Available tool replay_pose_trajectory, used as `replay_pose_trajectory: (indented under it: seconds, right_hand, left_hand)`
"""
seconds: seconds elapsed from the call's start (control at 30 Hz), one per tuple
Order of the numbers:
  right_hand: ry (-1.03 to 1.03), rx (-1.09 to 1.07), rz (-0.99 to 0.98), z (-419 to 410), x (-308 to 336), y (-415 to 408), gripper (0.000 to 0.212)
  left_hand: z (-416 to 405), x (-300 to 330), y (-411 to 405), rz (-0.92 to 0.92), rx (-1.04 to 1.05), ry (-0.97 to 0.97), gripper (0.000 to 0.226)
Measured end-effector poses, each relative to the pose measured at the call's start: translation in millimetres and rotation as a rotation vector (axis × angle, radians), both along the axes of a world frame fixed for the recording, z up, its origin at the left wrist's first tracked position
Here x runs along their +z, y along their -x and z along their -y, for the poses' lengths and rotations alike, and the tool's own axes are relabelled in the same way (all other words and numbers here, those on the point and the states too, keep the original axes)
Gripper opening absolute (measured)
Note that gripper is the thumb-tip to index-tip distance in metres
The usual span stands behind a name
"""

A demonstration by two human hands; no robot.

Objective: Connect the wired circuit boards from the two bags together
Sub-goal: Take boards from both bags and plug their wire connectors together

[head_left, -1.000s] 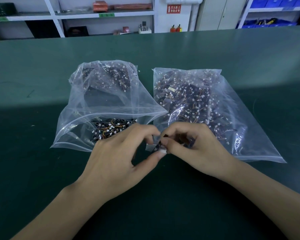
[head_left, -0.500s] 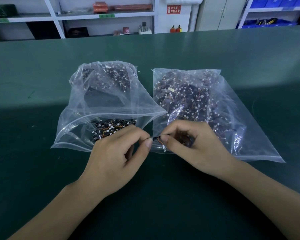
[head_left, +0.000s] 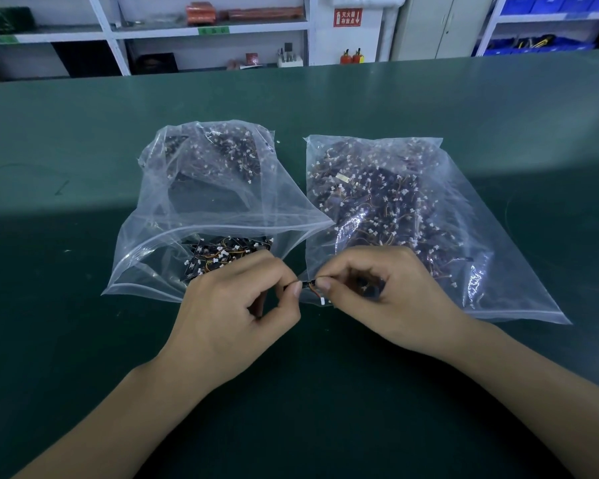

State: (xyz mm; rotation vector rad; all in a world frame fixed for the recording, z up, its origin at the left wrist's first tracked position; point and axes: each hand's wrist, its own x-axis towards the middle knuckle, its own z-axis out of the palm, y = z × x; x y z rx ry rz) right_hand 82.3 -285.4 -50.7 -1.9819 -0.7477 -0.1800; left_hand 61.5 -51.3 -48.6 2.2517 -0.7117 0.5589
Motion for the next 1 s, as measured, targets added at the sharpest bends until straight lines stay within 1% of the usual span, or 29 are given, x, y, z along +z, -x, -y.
replay_pose_trajectory:
  seconds: [0.57, 0.67, 0.7, 0.77, 0.83, 0.9, 1.0]
  right_hand:
    - [0.018, 0.005, 0.009, 0.0, 3.3, 1.1, 0.009]
    - [0.005, -0.001, -0.001, 1.6, 6.3, 1.2, 0.003]
    - [0.022, -0.009, 0.007, 2.6, 7.5, 1.0, 0.006]
    - [0.117, -0.032, 0.062, 4.3, 7.6, 0.2, 0.025]
    - [0.221, -0.041, 0.088, 5.9, 6.0, -0.9, 0.040]
    - [0.278, -0.029, 0.081, 7.3, 5.8, -1.3, 0.046]
    - [0.322, -0.030, 0.059, 9.1, 7.4, -3.4, 0.050]
  left_hand:
    - [0.0, -0.5, 1.0, 0.026, 0.004, -0.013, 0.020]
    - [-0.2, -2.8, -0.4, 0.040, 0.019, 0.011, 0.020]
    - [-0.8, -3.7, -1.5, 0.048, 0.025, 0.024, 0.019]
    - [-2.9, -5.3, -4.3, 0.060, 0.033, 0.046, 0.016]
    - [-4.5, -5.9, -6.4, 0.067, 0.048, 0.056, 0.019]
    - [-5.2, -6.3, -7.6, 0.078, 0.057, 0.069, 0.023]
    - [-4.4, -6.7, -8.0, 0.084, 0.040, 0.099, 0.023]
